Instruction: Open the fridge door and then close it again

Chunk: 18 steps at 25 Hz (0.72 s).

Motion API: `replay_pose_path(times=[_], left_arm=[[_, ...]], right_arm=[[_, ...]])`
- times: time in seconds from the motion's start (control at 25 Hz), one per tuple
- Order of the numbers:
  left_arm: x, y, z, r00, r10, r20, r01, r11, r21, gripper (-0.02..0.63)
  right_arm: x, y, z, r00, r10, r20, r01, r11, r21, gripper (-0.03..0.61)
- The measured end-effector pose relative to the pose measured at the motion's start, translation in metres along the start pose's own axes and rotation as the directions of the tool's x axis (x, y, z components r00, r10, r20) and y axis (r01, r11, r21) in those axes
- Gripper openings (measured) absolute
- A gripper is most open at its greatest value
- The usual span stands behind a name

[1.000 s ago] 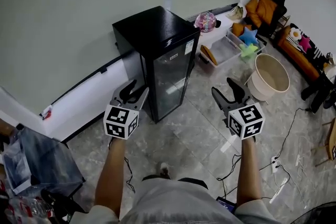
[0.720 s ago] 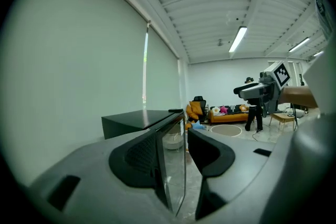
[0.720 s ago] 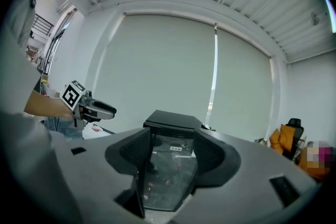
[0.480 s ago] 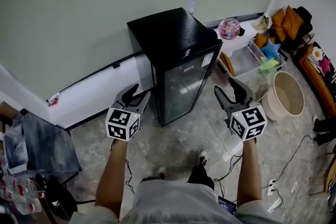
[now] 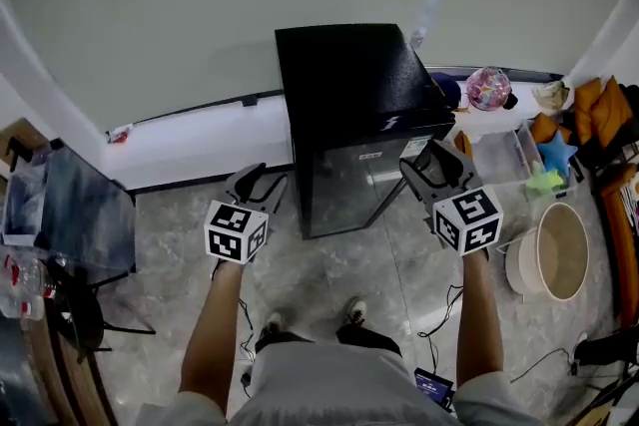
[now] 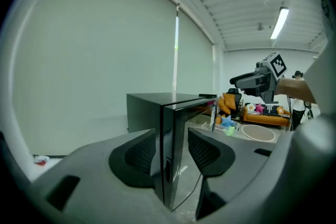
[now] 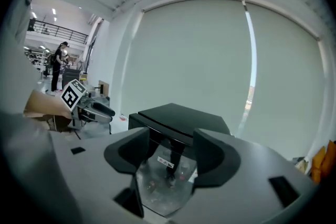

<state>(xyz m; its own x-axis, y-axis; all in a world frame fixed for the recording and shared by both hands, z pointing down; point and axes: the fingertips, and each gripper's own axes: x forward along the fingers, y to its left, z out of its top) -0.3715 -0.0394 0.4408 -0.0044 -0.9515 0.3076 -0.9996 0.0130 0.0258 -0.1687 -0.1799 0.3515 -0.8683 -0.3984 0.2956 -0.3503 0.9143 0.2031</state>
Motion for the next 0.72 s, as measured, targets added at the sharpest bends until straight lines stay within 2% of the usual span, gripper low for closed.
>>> replay_pose_path(times=[0.08, 0.16, 0.32, 0.52, 0.72], left_arm=[[0.008, 0.0, -0.01, 0.999, 0.033, -0.017, -0.034, 0.999, -0.038, 0.172], [0.014, 0.0, -0.022, 0.998, 0.057, -0.032, -0.06, 0.995, -0.085, 0.172], [0.022, 0.001, -0.049, 0.991, 0.105, -0.081, -0.115, 0.984, -0.139, 0.172], [0.038, -0.001, -0.076, 0.985, 0.099, -0.143, -0.123, 0.979, -0.164, 0.172], [0.056, 0.0, -0.1, 0.982, 0.028, -0.188, -0.065, 0.979, -0.193, 0.172]], right_arm=[[0.018, -0.004, -0.004, 0.997, 0.072, -0.028, -0.073, 0.995, -0.064, 0.258], [0.036, -0.001, -0.006, 0.988, 0.147, -0.053, -0.153, 0.977, -0.146, 0.258], [0.067, 0.01, -0.011, 0.954, 0.275, -0.12, -0.298, 0.91, -0.287, 0.242], [0.104, 0.018, -0.011, 0.913, 0.349, -0.211, -0.407, 0.815, -0.412, 0.25], [0.129, 0.024, -0.023, 0.885, 0.365, -0.289, -0.462, 0.764, -0.45, 0.25]])
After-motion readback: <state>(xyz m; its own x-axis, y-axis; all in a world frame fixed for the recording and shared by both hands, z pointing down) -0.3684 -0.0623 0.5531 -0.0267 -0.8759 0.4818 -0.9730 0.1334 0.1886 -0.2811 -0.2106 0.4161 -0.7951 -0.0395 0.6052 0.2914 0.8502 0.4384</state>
